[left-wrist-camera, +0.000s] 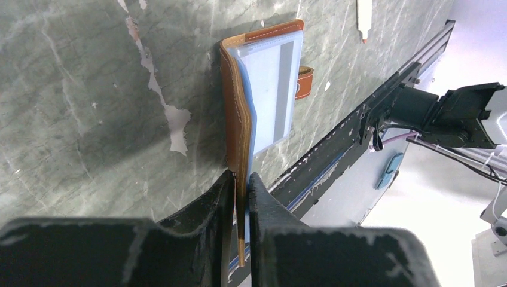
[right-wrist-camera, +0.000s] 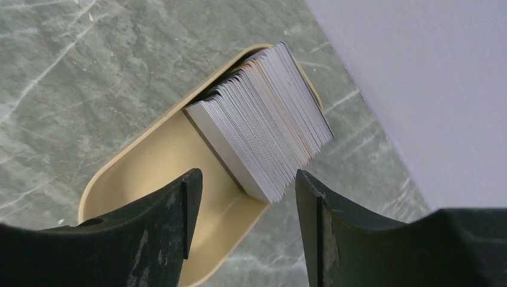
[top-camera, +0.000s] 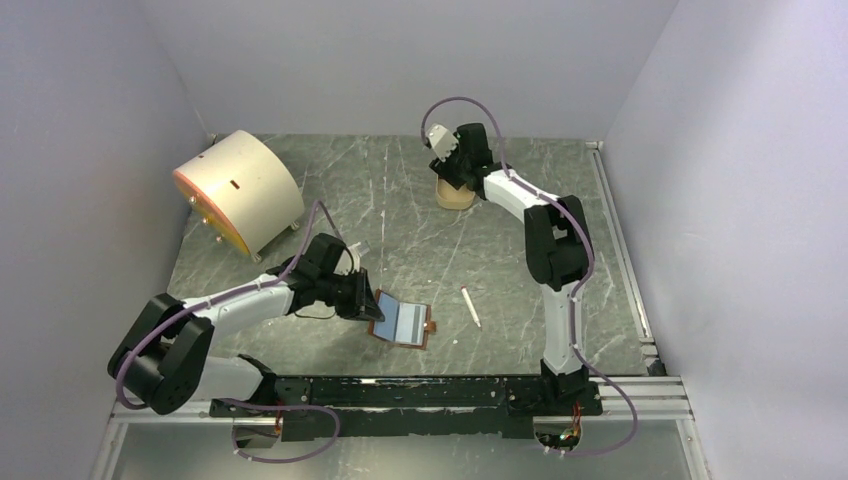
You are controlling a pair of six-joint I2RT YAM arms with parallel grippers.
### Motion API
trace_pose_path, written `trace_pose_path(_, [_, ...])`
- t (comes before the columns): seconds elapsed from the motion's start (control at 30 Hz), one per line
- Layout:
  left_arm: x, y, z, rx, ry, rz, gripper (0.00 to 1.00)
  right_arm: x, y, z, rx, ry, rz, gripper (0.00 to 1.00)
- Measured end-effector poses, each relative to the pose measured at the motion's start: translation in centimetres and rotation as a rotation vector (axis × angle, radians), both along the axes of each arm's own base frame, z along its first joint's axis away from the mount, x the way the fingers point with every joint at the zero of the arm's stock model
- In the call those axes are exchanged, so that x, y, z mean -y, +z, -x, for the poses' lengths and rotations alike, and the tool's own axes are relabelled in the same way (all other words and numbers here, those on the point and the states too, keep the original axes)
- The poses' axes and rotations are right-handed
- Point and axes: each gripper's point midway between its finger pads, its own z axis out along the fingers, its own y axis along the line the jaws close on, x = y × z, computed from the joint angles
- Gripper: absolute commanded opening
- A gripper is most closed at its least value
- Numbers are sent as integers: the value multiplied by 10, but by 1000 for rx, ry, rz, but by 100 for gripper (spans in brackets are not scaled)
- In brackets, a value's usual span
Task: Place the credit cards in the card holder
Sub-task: Pick up the credit card from the storage box.
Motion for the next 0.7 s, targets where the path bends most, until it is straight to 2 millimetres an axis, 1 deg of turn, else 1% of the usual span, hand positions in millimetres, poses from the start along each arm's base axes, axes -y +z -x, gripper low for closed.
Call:
trace_pose_path(0.17, [4, -2, 1, -8, -15, 21, 18, -5, -21, -14, -6, 88, 83, 63])
trace_pose_path(0.27, [5, -2, 2, -12, -22, 29, 18, -7, -26, -22, 8, 117, 118, 63])
trace_pose_path(0.47, [6, -1, 2, -9, -25, 35, 18, -6, -41, -27, 9, 157, 182, 62])
trace_pose_path(0.57, [6, -1, 1, -8, -24, 35, 18, -5, -43, -30, 18, 163, 206, 61])
trace_pose_path(0.7, [6, -1, 1, -9, -24, 35, 18, -3, -43, -32, 26, 158, 224, 55])
